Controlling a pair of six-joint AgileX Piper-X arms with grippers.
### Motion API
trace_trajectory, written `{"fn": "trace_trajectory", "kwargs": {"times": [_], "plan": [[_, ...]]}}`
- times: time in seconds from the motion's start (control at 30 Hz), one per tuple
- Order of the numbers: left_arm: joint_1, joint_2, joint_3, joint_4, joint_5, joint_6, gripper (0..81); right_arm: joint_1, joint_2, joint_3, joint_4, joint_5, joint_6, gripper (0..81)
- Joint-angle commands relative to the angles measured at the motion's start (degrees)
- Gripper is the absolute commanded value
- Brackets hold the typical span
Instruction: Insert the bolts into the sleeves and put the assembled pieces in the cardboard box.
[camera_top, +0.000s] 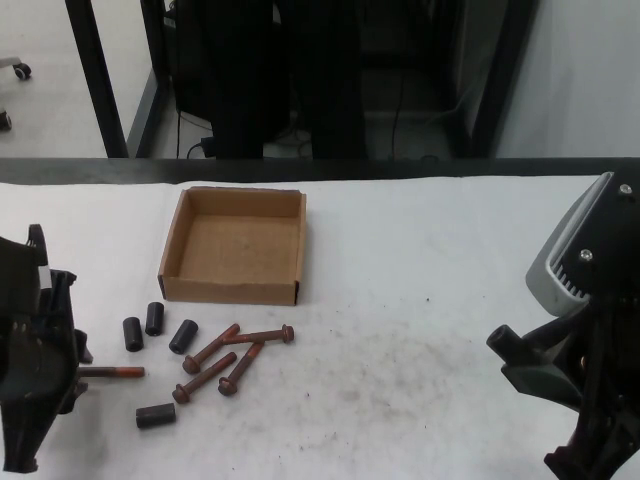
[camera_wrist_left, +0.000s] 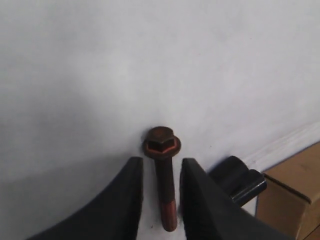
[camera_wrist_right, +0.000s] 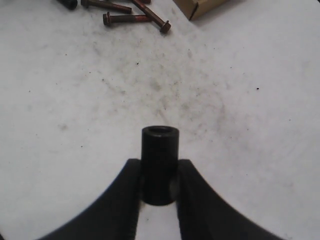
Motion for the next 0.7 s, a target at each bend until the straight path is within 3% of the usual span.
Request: {"fn": "trace_trajectory", "kwargs": {"times": [0.0,0.67], "plan": [[0.14,0.12,-0.68,-0.69,0.53,-0.4,25.8,0.01,-0.38,-0.19,-0.22,-0.46,-0.61,0.2],[0.14,5.28,-0.68,-2.83,-0.24,-0.4,25.8,0.01,-0.38,-0.19,-0.22,-0.46,-3.7,0.2]]}}
